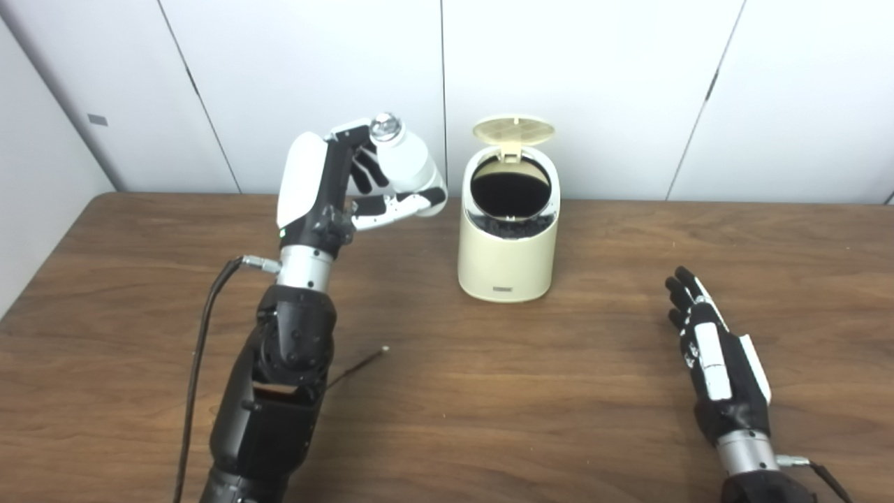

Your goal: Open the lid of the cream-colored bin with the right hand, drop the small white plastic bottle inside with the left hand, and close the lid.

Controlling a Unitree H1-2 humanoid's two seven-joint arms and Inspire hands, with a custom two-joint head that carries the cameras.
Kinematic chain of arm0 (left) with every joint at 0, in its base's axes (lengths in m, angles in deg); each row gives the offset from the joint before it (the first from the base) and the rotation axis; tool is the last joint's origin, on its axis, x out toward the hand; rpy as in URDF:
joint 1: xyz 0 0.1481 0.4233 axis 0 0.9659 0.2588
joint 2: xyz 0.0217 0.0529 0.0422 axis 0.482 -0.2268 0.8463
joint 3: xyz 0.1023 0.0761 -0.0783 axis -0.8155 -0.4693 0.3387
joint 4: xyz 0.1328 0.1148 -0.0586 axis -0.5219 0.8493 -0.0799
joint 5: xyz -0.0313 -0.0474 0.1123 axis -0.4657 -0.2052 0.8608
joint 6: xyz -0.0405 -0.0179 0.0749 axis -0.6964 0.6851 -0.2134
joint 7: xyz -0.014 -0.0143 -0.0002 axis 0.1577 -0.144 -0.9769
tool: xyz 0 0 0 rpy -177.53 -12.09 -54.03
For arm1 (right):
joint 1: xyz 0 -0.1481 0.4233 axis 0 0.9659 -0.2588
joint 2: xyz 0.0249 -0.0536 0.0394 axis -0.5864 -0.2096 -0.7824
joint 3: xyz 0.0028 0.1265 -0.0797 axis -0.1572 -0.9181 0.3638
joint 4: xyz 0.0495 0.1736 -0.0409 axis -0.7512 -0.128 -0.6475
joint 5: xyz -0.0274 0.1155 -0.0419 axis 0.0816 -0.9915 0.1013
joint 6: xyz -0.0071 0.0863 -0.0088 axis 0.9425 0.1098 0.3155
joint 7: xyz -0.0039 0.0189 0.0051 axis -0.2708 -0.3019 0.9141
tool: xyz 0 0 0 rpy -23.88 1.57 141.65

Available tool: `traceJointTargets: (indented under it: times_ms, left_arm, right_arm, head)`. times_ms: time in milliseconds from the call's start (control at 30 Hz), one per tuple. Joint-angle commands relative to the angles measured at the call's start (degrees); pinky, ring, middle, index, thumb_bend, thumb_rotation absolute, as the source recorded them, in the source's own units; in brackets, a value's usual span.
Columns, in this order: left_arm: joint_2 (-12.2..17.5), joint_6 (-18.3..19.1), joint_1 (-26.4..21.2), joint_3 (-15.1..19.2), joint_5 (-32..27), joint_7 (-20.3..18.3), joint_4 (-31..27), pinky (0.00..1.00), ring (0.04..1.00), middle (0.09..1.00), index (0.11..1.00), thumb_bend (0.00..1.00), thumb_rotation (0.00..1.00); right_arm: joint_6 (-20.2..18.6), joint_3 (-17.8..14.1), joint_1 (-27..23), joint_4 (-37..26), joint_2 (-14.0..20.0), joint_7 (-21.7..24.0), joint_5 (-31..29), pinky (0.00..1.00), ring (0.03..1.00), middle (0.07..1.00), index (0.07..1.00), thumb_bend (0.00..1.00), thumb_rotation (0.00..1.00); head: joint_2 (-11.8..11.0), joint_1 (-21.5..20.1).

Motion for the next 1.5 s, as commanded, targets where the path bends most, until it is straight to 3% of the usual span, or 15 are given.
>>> traceJointTargets:
  times_ms: [0, 467, 567, 600, 1000, 1300, 1467]
  left_arm:
    - [-0.4, -2.3, -3.6, -0.2, 1.3, 1.9, -0.2, 0.25, 0.353, 0.461, 0.531, 0.5, 0.0]
    - [-5.3, -3.3, -7.5, -2.0, 1.6, 2.6, 3.6, 0.2, 0.343, 0.439, 0.531, 0.49, 0.0]
    - [-6.0, -4.6, -8.2, -2.4, 1.5, 3.4, 5.9, 0.19, 0.391, 0.488, 0.495, 0.5, 0.0]
    - [-6.2, -5.2, -8.4, -2.6, 1.6, 4.0, 7.0, 0.2, 0.369, 0.464, 0.511, 0.5, 0.0]
    - [-6.7, -7.4, -10.4, -3.5, 1.3, 6.8, 15.7, 0.23, 0.351, 0.458, 0.524, 0.5, 0.0]
    - [-6.4, -12.6, -11.7, -3.6, 0.6, 10.1, 23.2, 0.2, 0.341, 0.452, 0.525, 0.5, 0.0]
    - [-6.7, -13.3, -12.6, -3.8, 0.8, 11.5, 26.2, 0.22, 0.344, 0.457, 0.524, 0.5, 0.0]
  right_arm:
    - [2.9, 0.5, -1.1, 0.2, -0.2, -0.1, 0.6, 0.95, 0.964, 0.934, 0.936, 0.63, 0.93]
    - [3.0, 0.6, -1.1, 0.3, -0.7, -0.4, 0.9, 0.98, 0.972, 0.937, 0.932, 0.63, 0.93]
    - [2.7, 0.7, -1.0, 0.1, -0.9, -0.5, 1.1, 0.97, 0.968, 0.934, 0.933, 0.64, 0.92]
    - [2.8, 0.7, -1.0, 0.1, -0.9, -0.6, 1.3, 0.97, 0.969, 0.935, 0.935, 0.64, 0.92]
    - [2.8, 1.3, -0.9, -0.3, -1.8, -1.2, 2.5, 0.97, 0.968, 0.934, 0.93, 0.63, 0.92]
    - [3.0, 1.7, -0.9, -0.5, -2.0, -2.0, 3.8, 0.95, 0.967, 0.931, 0.921, 0.67, 0.93]
    - [2.6, 1.8, -0.9, -1.1, -2.1, -1.9, 3.5, 0.94, 0.966, 0.931, 0.914, 0.68, 0.92]
  head:
    - [0.1, 0.0]
    - [-0.2, -0.6]
    - [-0.1, -0.8]
    - [-0.1, -0.8]
    - [0.1, -1.7]
    - [0.1, -2.7]
    - [0.2, -3.0]
